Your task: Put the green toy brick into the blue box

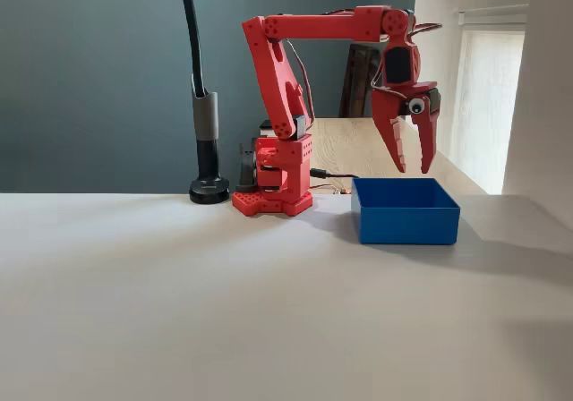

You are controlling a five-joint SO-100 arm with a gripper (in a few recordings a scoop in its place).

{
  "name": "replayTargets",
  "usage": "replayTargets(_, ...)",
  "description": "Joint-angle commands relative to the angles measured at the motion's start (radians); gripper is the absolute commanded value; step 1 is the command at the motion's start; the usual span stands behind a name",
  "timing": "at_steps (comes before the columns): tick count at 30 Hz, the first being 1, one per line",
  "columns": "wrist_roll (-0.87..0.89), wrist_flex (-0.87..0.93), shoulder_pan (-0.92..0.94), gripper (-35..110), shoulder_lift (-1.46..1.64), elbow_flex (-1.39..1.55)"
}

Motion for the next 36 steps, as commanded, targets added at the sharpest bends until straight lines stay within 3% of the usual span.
replayTargets(1,0.006,0.049,0.011,0,0.058,-0.190)
replayTargets(17,-0.115,0.025,0.537,0,0.058,-0.291)
replayTargets(28,-0.253,-0.202,0.884,0,0.077,-0.043)
replayTargets(36,-0.204,-0.247,1.048,0,0.083,0.020)
